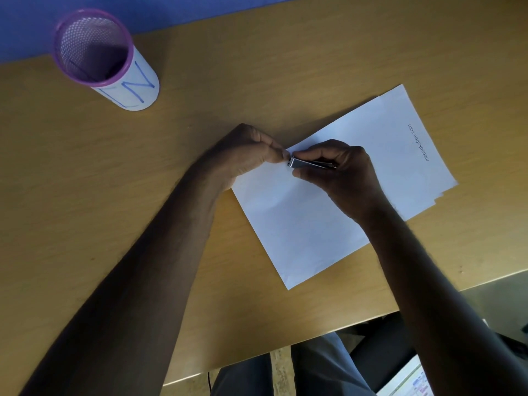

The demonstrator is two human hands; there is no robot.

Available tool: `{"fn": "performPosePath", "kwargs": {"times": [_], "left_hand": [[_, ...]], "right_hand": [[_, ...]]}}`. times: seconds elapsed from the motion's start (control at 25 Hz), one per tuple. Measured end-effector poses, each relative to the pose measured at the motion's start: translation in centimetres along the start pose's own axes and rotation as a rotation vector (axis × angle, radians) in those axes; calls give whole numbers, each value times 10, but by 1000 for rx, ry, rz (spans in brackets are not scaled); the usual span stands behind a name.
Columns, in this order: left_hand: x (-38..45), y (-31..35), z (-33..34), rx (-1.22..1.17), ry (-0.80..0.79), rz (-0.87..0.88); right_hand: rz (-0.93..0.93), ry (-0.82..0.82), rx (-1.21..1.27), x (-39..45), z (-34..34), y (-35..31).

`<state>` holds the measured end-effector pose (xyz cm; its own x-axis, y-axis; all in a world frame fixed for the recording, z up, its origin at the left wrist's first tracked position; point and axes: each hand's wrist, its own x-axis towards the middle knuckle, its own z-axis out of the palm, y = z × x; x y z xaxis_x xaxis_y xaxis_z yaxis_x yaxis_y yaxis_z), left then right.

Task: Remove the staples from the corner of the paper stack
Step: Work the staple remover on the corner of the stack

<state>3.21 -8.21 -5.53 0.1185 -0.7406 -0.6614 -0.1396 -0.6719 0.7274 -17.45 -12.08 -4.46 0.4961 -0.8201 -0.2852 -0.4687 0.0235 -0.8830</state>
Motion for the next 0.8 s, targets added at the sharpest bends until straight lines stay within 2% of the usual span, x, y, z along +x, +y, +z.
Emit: {"fn": "performPosePath", "kwargs": {"times": [0.24,0.4,0.56,0.8], "left_hand": [[0,0,0,-15,-12,-7],[3,-1,1,9,1,-18],[0,1,1,-9,34,-11],[-4,-1,0,-27,-9,11]], "right_hand": [[-69,11,-42,-4,1,3],[-172,34,-135,-6,3,5],[-309,-13,-320,-16,16,10],[-184,86,-139,-19,8,9]]}}
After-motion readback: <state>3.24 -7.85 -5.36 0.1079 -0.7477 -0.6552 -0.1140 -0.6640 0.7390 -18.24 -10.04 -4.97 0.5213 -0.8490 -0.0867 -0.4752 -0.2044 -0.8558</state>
